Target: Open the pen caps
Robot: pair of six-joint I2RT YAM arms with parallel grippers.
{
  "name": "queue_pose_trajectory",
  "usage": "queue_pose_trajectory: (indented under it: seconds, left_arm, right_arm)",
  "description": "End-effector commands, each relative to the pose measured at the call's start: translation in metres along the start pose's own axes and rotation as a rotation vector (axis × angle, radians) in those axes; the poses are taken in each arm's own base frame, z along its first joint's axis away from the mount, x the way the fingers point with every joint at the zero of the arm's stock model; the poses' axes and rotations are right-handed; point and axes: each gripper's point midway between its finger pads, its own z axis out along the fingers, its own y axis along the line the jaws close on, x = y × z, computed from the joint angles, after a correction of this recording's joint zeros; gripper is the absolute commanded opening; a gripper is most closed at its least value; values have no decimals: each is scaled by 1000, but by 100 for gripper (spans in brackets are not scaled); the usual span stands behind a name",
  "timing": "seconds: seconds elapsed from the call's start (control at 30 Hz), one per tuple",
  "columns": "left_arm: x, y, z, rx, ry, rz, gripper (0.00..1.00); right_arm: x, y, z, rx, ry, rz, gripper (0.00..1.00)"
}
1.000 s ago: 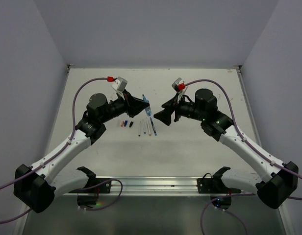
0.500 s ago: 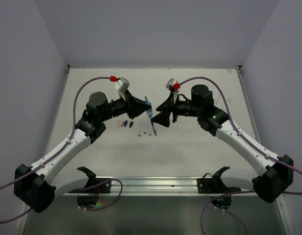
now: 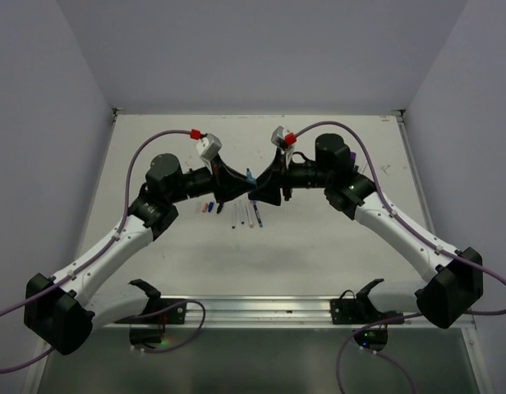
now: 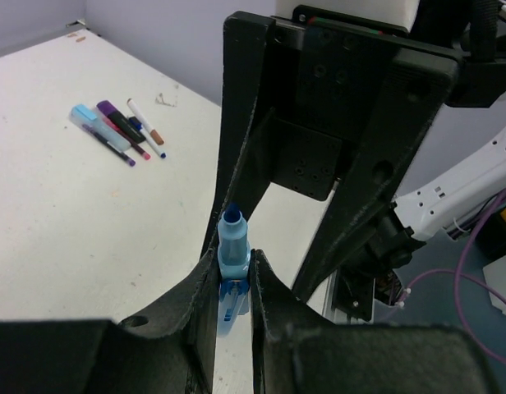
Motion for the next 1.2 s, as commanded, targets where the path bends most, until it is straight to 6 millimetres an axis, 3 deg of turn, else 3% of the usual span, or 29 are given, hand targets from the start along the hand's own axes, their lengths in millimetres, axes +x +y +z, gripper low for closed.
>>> queue_pose_trajectory:
  seconds: [0.0, 0.17, 0.47, 0.73, 0.83, 0.87, 1.03, 1.07, 1.17]
  left_arm:
    - [-21, -15, 0, 63, -47, 89, 19]
    - [-24, -18, -2, 70, -63, 107, 19]
    - [-29, -22, -4, 84, -93, 126, 19]
    - [-23, -19, -4, 80, -88, 123, 22]
    - [-18, -14, -3, 58, -83, 118, 30]
    - [-15, -11, -3, 47, -78, 112, 38]
    - [-7, 12, -4, -62, -77, 96, 59]
    - [-5, 16, -5, -84, -76, 91, 70]
    - [-5, 33, -11, -184, -85, 71, 88]
  right_arm:
    - [-18, 14, -1, -75, -36, -51, 48]
    - [-11, 16, -3, -79, -21, -44, 38]
    - [4, 21, -5, -110, 11, -26, 33]
    - [7, 18, -5, -93, 17, -20, 6]
    - [13, 14, -6, -77, 31, -11, 0]
    - [17, 13, -6, -68, 41, -3, 0]
    - [31, -3, -9, 13, 70, 32, 0]
    - [37, -8, -10, 37, 82, 42, 0]
    - [60, -32, -15, 152, 136, 112, 0]
